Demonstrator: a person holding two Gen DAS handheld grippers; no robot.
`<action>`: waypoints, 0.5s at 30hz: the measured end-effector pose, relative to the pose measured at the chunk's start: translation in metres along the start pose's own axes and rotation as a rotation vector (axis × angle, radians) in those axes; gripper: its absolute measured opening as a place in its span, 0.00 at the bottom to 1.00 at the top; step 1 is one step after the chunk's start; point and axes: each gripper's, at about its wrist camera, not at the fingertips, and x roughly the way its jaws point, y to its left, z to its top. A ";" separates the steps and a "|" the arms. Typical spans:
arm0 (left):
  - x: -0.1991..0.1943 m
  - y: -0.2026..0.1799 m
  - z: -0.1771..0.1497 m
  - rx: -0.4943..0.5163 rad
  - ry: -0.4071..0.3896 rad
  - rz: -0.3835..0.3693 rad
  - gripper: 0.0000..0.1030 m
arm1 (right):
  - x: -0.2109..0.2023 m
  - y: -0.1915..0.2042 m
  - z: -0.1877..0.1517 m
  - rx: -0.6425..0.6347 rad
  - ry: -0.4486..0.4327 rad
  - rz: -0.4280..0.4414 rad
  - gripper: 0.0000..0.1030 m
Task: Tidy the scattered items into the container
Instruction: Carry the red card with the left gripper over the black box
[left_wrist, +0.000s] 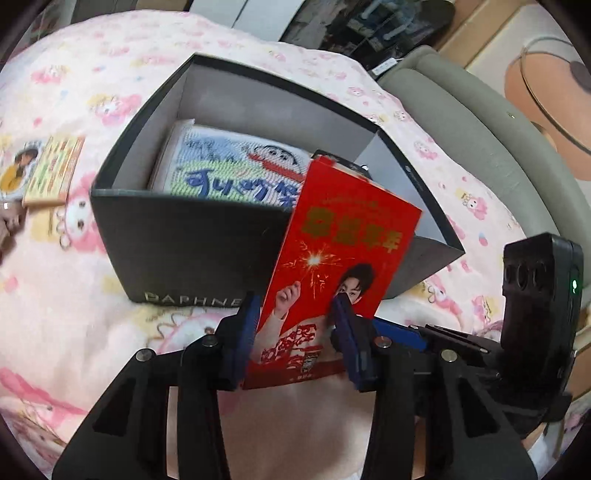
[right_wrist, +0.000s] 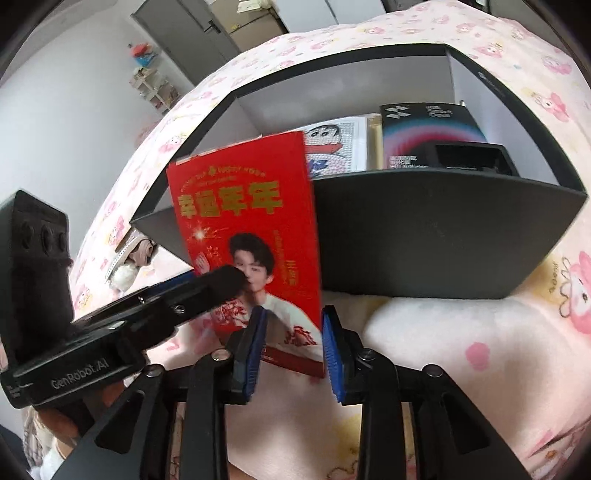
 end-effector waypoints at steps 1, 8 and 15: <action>0.000 -0.001 -0.001 0.005 -0.001 0.005 0.40 | 0.002 0.002 -0.001 -0.014 -0.002 -0.013 0.26; -0.026 -0.019 0.005 0.020 -0.038 -0.025 0.33 | -0.028 0.001 0.000 0.001 -0.074 0.027 0.23; -0.056 -0.052 0.043 0.065 -0.139 0.005 0.33 | -0.062 0.011 0.037 -0.018 -0.171 0.049 0.23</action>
